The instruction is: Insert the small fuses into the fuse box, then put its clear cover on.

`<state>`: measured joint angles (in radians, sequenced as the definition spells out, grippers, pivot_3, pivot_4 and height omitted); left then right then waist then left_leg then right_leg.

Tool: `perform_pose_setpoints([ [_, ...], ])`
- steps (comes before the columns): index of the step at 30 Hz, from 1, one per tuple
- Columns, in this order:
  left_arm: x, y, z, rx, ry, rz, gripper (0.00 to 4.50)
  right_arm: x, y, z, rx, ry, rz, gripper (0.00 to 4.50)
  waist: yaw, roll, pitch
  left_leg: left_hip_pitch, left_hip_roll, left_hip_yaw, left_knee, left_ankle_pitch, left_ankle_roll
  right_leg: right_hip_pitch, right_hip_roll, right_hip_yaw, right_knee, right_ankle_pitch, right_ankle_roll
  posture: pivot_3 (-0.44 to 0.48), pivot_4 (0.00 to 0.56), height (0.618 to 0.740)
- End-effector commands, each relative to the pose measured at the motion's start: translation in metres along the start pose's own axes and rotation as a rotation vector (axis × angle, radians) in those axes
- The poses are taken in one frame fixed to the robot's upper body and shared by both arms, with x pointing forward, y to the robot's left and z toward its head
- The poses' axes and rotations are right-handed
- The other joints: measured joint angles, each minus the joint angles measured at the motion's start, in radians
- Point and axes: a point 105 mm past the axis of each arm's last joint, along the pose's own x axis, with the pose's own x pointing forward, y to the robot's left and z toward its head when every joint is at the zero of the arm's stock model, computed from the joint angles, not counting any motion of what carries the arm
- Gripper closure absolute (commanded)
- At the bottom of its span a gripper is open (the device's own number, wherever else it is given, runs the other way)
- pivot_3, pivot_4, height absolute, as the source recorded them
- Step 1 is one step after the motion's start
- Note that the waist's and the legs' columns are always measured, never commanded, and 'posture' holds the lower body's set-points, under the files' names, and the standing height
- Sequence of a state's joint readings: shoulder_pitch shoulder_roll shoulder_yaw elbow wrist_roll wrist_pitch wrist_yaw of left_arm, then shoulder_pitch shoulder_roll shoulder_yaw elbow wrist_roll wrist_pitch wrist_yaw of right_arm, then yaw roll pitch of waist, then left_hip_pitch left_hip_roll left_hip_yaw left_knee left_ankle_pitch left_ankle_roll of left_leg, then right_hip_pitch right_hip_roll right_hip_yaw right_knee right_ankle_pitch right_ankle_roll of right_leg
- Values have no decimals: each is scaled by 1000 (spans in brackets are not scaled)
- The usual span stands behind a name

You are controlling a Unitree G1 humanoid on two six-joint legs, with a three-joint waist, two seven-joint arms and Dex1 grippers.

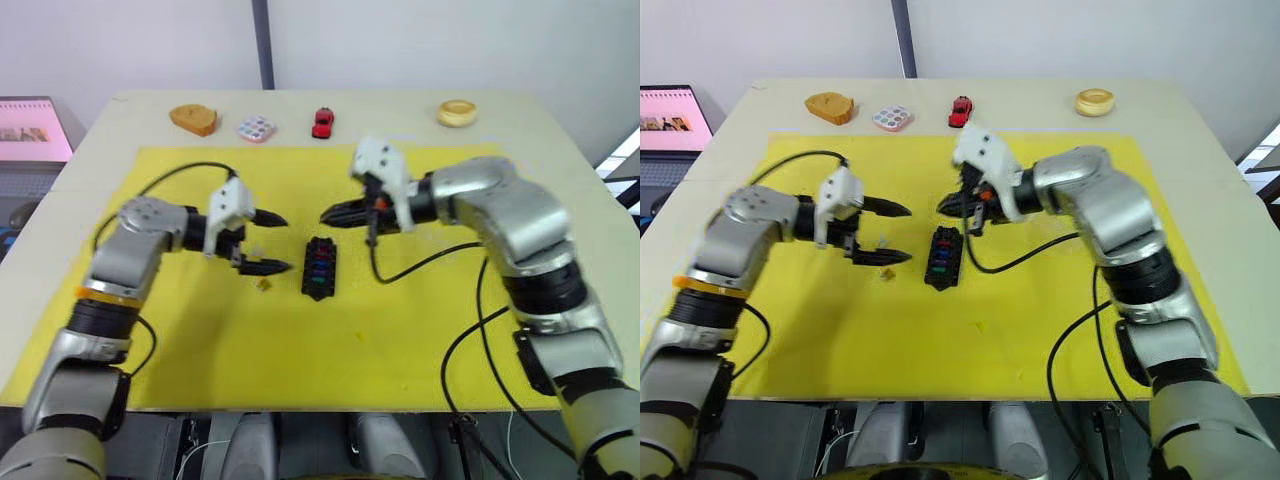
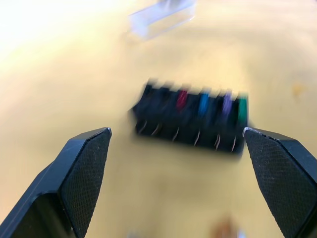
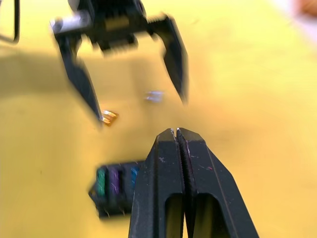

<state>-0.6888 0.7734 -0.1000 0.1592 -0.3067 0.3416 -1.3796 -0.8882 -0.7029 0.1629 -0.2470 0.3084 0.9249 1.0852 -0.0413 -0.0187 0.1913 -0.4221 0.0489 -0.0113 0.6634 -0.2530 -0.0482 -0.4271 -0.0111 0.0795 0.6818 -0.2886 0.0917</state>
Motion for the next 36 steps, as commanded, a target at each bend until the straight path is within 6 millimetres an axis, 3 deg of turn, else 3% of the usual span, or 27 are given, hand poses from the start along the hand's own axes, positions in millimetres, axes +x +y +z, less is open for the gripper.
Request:
perform_pose_setpoints([
  [1,-36,4,-1,-10,61,45,0,-45,3,-15,-43,54,-44,4436,4,0,0,0,0,0,0,0,0,0,0,0,-1,0,0,0,150,740],
  [4,-61,3,-16,-49,140,81,0,-82,13,-41,-6,166,-52,3616,5,0,0,-1,0,1,0,0,0,0,-1,0,-1,0,0,0,150,740],
  [11,-123,-1,-57,-138,329,173,0,-155,23,-86,108,352,-175,49,-6,0,1,2,1,3,0,0,0,0,0,2,0,0,0,0,150,740],
  [16,-140,0,-70,-156,372,202,0,-179,26,-102,146,401,-261,49,-1,0,0,3,0,4,0,0,0,0,0,3,0,0,0,0,150,740],
  [22,-120,6,-64,-134,320,155,0,-171,23,-94,115,367,-280,49,-2,0,1,2,1,4,0,0,0,0,0,3,0,0,0,0,150,740],
  [26,-95,1,-62,-145,271,56,0,-142,30,-73,64,287,-212,49,-6,0,1,3,1,5,0,0,0,0,0,3,0,0,0,0,150,740],
  [33,-49,3,-40,-220,115,-58,0,-94,32,-10,-4,56,-120,49,-2,0,1,1,1,4,1,0,0,0,0,3,1,0,0,0,150,740],
  [36,-36,-2,-42,-275,106,-103,0,-75,31,1,-17,14,-90,49,-2,0,1,1,0,3,1,0,0,0,0,2,0,0,0,0,150,740],
])
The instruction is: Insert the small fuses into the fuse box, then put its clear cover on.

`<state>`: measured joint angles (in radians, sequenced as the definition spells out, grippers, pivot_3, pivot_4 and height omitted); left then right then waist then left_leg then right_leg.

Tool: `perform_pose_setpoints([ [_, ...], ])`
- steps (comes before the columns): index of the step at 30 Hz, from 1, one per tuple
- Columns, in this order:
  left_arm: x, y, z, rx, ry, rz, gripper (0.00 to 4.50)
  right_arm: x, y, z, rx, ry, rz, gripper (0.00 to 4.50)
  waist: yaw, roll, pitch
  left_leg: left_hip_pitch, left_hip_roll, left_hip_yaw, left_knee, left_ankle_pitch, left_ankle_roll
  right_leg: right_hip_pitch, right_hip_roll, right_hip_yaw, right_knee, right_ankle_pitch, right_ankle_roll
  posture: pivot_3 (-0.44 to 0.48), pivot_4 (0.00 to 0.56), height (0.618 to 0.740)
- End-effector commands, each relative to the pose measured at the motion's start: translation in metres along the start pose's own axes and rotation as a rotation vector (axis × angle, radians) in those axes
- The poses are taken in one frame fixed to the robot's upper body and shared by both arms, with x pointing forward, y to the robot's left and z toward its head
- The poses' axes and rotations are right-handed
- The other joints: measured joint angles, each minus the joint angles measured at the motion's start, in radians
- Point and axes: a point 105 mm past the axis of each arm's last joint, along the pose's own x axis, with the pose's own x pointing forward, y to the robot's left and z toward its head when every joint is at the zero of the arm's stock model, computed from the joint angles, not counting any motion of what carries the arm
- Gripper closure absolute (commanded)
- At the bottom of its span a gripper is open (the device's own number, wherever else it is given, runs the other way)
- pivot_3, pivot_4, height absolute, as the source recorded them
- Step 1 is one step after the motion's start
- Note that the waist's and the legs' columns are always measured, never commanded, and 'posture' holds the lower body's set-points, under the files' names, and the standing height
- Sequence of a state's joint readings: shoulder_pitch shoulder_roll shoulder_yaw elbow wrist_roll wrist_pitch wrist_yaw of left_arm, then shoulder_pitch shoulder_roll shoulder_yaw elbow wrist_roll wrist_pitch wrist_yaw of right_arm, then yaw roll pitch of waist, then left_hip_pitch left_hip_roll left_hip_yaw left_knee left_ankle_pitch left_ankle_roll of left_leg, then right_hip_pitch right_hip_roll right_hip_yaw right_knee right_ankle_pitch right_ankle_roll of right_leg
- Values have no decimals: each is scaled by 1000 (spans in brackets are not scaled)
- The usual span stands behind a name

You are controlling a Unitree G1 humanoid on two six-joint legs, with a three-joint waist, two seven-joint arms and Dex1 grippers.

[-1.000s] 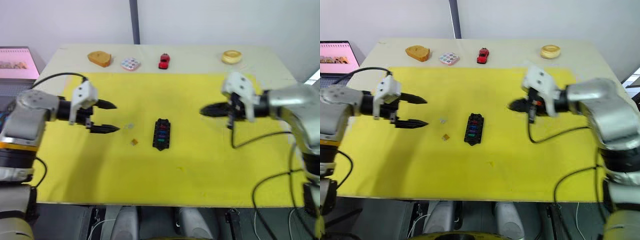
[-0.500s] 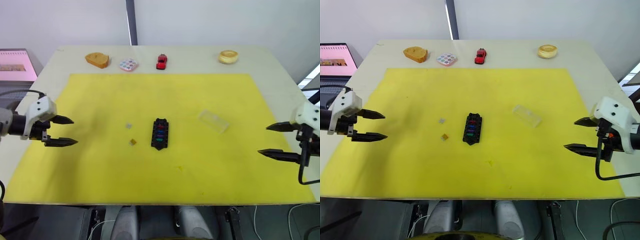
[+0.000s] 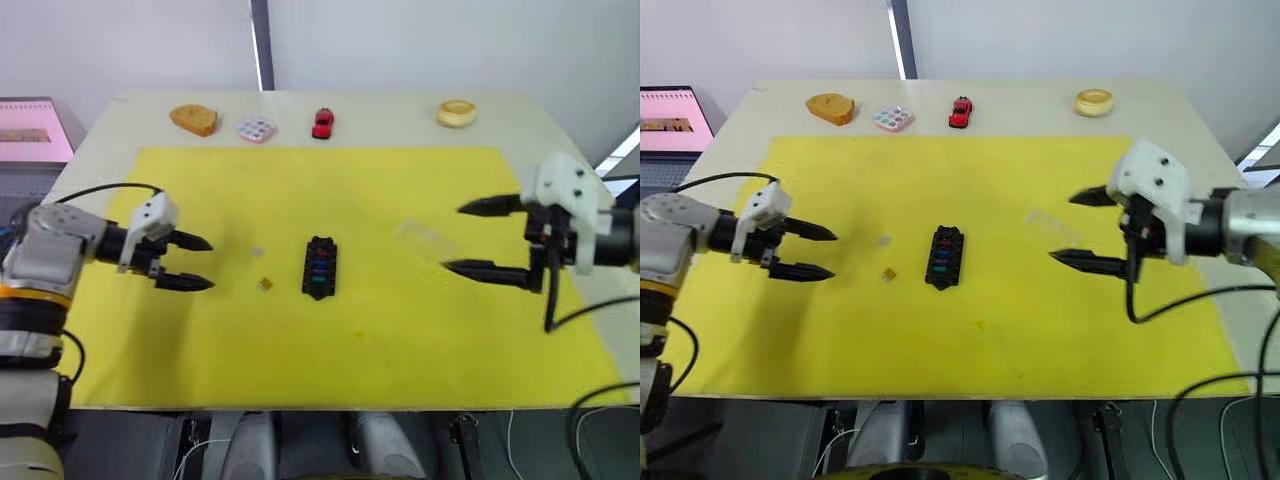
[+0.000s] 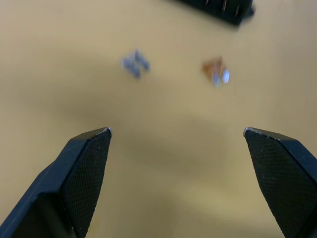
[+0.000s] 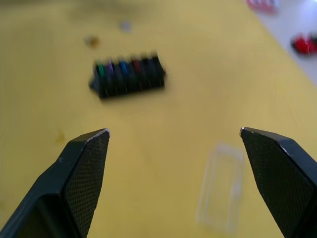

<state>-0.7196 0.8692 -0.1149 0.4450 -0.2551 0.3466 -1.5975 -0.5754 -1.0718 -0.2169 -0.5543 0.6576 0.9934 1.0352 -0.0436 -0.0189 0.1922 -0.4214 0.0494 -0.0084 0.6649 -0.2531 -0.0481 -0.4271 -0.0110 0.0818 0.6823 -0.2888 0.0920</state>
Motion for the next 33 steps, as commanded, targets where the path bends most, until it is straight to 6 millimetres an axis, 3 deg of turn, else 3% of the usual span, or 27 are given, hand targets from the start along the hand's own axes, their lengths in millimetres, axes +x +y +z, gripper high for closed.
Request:
perform_pose_setpoints([
  [1,7,-4,6,-49,-20,-46,0,17,3,11,0,-31,23,49,0,0,0,0,0,0,0,0,0,0,0,0,0,0,0,0,150,740],
  [4,12,-2,8,-90,-37,-56,0,33,9,19,-9,-66,62,49,-1,0,0,-1,0,0,-1,0,0,-2,0,0,1,0,0,0,150,740],
  [6,17,10,16,-152,-87,-9,0,44,12,21,-20,-76,79,49,1,0,0,-1,0,-1,0,0,0,-2,0,-1,1,0,0,0,150,740],
  [10,24,19,25,-236,-134,-7,0,52,13,23,-36,-86,85,49,5,0,0,-3,-1,-2,2,0,0,-2,0,-2,1,0,0,0,150,740],
  [32,52,15,-4,-541,-125,-92,0,64,18,24,-52,-85,106,49,1,0,0,-3,-1,-2,1,0,1,-3,0,-2,2,0,0,0,150,740],
  [33,53,14,-7,-551,-122,-95,258,64,18,23,-51,-84,106,13,1,0,0,-3,-1,-2,1,0,1,-3,0,-2,2,0,0,0,150,740],
])
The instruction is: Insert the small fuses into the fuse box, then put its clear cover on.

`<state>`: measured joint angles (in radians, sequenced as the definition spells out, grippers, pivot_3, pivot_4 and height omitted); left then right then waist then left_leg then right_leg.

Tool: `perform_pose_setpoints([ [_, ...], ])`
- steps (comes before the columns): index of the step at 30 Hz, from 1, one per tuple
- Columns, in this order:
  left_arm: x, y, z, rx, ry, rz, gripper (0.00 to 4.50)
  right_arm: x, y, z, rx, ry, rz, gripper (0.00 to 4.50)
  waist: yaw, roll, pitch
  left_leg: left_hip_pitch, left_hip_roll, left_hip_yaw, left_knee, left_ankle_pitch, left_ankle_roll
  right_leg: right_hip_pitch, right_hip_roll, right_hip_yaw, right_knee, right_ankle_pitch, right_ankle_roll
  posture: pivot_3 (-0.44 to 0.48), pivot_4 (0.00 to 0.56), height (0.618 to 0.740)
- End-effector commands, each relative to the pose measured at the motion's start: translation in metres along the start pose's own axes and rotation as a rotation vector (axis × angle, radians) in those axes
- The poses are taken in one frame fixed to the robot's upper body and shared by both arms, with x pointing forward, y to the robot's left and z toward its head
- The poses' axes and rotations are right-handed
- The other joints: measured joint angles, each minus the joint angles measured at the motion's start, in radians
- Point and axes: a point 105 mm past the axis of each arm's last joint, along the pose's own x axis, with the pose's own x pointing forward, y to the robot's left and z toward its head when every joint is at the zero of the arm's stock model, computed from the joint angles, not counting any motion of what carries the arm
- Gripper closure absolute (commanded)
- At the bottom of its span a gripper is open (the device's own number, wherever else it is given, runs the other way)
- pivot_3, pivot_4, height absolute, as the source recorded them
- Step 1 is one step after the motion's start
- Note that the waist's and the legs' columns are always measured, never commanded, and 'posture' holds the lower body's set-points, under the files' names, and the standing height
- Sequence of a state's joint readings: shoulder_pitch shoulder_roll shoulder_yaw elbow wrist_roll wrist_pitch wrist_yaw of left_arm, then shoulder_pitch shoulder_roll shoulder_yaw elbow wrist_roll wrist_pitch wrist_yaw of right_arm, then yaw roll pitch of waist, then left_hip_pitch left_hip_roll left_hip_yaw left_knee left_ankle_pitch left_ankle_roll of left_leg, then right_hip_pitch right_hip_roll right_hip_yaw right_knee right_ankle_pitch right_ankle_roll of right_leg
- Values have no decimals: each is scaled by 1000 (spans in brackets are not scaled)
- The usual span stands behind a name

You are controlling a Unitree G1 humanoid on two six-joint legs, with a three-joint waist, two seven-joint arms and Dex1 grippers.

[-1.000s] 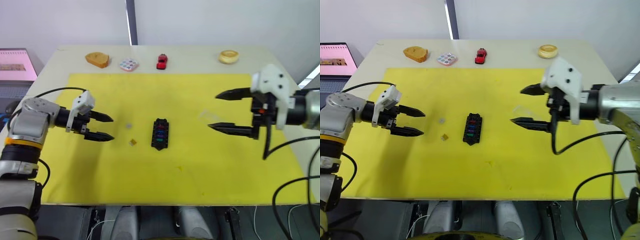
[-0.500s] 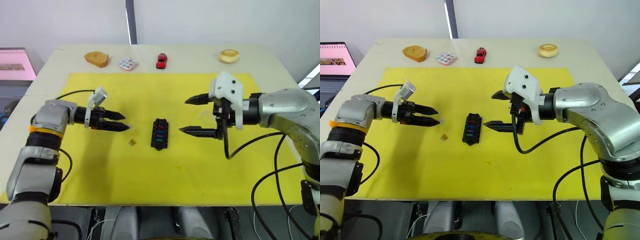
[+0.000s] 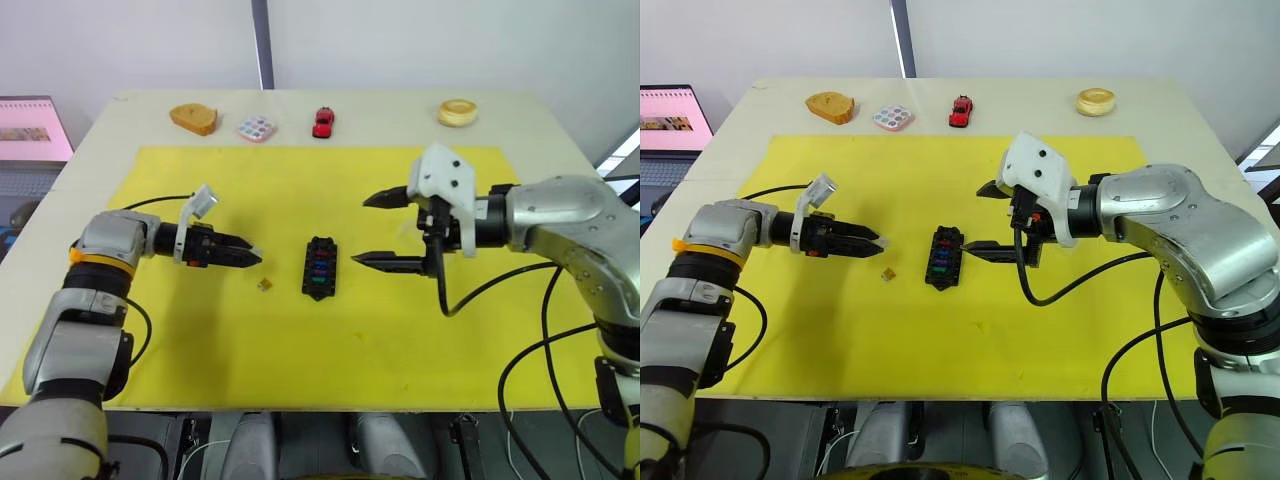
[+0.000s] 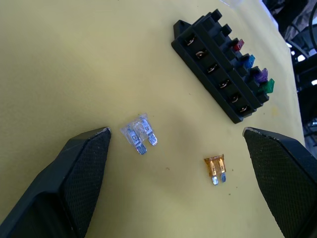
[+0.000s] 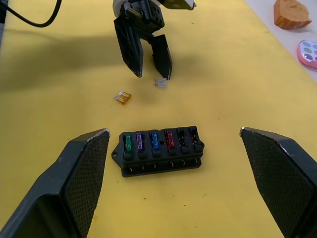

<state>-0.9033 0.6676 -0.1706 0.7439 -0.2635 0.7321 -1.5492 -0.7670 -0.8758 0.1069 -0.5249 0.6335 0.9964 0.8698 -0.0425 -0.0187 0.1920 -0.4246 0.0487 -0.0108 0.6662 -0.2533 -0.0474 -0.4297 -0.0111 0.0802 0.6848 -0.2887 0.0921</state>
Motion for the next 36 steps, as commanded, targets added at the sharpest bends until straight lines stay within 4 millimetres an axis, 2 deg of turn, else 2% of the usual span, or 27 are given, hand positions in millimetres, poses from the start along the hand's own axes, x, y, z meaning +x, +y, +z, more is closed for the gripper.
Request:
perform_pose_setpoints([
  [1,4,2,-11,-49,10,-13,560,-2,3,9,-39,-23,-4,0,0,0,0,0,0,0,0,0,0,0,0,0,0,0,0,0,150,740],
  [2,4,2,-12,-51,12,-12,860,-2,3,9,-38,-21,-4,0,0,0,0,0,0,0,0,0,0,0,0,0,0,0,0,0,150,740],
  [4,5,4,-15,-57,10,-1,1852,-2,3,8,-38,-16,-6,0,0,0,0,0,0,0,0,0,0,0,0,0,0,0,0,0,150,740],
  [13,1,17,-16,-100,-41,63,1852,-1,3,7,-42,-8,-9,0,0,0,0,1,0,0,0,0,0,1,0,0,0,0,0,0,150,740],
  [15,1,18,-16,-103,-46,66,2415,-1,3,7,-43,-9,-8,0,0,0,0,1,0,0,0,0,0,1,0,0,0,0,0,0,150,740],
  [18,0,20,-18,-104,-45,71,3732,0,3,7,-44,-9,-6,0,-2,0,0,1,0,0,0,0,0,1,0,0,0,0,0,0,150,740],
  [29,0,23,-20,-118,-58,90,3732,1,2,7,-44,-6,-6,0,-1,0,0,1,0,0,0,0,0,1,0,0,0,0,0,0,150,740],
  [32,0,22,-17,-115,-62,86,4470,1,2,6,-43,-5,-6,0,-1,0,0,1,0,0,0,0,0,1,0,0,0,0,0,0,150,740],
  [36,-1,19,-16,-90,-62,72,4470,2,2,6,-42,-4,-4,0,-1,0,0,1,0,0,0,0,0,1,0,0,0,0,0,0,150,740],
])
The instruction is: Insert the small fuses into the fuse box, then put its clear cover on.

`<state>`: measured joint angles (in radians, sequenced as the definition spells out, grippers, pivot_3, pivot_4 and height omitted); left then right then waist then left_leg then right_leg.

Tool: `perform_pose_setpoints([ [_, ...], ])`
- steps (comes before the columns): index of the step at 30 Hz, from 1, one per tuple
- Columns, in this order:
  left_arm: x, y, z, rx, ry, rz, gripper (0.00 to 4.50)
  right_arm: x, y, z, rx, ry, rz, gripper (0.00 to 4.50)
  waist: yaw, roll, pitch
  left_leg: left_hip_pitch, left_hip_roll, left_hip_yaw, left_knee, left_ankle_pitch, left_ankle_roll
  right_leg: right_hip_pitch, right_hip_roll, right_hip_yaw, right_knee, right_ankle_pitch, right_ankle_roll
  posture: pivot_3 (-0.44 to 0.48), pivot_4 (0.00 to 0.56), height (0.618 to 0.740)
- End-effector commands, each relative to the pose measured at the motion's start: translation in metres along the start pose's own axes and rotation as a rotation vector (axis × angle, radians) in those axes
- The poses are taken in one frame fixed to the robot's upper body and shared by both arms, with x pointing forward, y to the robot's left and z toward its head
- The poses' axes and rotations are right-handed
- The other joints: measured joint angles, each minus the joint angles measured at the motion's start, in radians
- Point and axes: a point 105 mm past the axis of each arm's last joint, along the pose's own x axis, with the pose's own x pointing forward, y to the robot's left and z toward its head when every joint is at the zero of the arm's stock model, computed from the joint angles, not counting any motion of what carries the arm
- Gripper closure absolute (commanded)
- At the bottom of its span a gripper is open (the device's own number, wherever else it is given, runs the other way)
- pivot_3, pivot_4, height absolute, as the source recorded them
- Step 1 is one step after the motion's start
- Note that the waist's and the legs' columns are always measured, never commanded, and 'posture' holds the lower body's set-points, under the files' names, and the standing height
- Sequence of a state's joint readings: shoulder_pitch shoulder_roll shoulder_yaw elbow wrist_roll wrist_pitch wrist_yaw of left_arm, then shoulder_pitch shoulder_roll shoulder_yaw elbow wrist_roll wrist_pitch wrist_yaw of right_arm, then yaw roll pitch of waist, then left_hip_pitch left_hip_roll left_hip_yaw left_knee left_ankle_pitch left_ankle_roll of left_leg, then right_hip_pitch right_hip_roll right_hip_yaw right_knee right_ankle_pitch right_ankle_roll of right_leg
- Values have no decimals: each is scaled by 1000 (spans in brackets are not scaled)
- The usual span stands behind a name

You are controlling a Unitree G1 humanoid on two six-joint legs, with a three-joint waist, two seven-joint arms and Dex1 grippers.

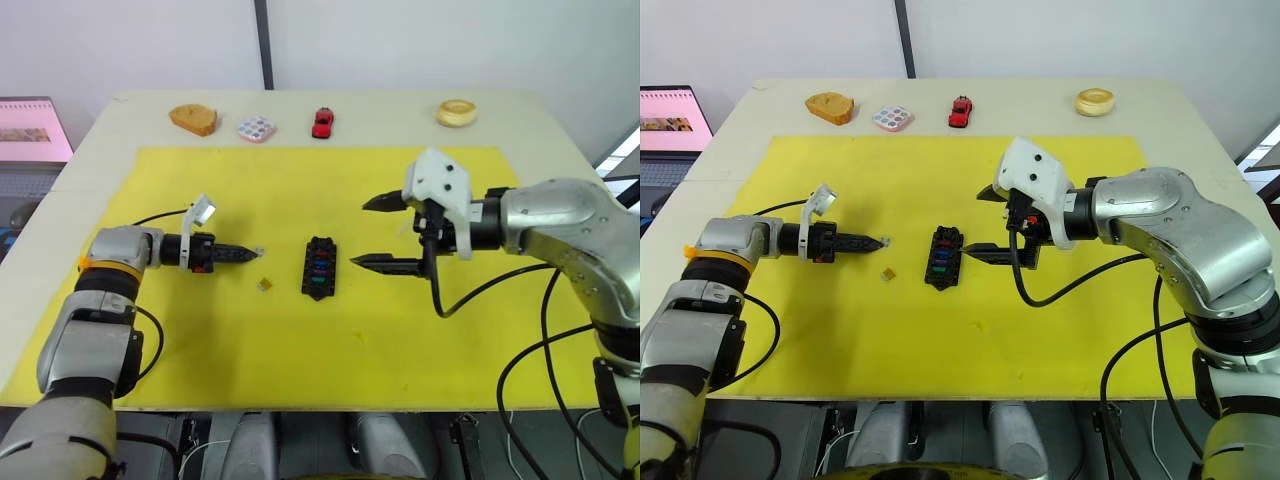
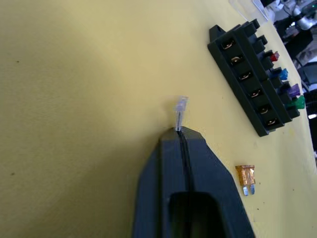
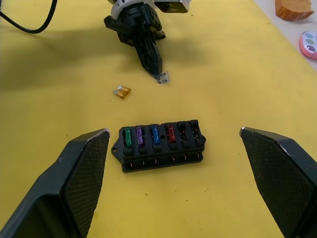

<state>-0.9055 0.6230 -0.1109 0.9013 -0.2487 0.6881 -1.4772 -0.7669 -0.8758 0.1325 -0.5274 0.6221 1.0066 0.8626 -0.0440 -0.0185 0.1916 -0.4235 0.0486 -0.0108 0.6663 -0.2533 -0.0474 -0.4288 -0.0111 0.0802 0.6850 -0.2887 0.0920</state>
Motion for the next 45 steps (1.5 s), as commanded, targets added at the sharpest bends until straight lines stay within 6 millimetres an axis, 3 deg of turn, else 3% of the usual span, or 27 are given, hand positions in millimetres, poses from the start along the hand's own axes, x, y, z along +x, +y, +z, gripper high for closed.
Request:
perform_pose_setpoints([
  [1,-4,-1,-1,25,9,-4,4470,-2,1,10,-49,-30,-9,0,0,0,0,0,0,0,0,0,0,0,0,0,0,0,0,0,150,740],
  [15,-9,-16,18,70,-56,-50,4470,0,1,10,-47,-31,-3,0,1,0,0,0,0,0,0,0,0,0,0,0,0,0,0,0,150,740],
  [25,-19,-24,20,76,-69,-68,4470,0,2,11,-46,-36,2,0,1,0,0,0,0,0,0,0,0,0,0,0,0,0,0,0,150,740],
  [29,-19,-42,33,138,-99,-121,4470,0,4,12,9,-40,31,0,2,0,0,-1,0,0,0,0,0,0,0,0,0,0,0,0,150,740],
  [32,-15,-70,48,223,-113,-208,4470,-5,5,15,191,-44,113,0,1,0,0,-1,0,0,0,0,0,0,0,0,0,0,0,0,150,740],
  [37,-7,-116,63,343,-127,-344,4470,-16,3,29,352,-82,201,0,0,0,0,-1,0,-1,0,0,0,0,0,0,0,0,0,0,150,740],
  [42,1,-153,68,447,-130,-452,4470,-20,-3,38,403,-79,205,0,0,0,0,0,0,0,0,0,0,0,0,0,0,0,0,0,150,740],
  [45,4,-165,69,473,-132,-485,4470,-21,-4,44,413,-88,214,0,0,0,0,0,0,0,0,0,0,0,0,0,0,0,0,0,150,740],
])
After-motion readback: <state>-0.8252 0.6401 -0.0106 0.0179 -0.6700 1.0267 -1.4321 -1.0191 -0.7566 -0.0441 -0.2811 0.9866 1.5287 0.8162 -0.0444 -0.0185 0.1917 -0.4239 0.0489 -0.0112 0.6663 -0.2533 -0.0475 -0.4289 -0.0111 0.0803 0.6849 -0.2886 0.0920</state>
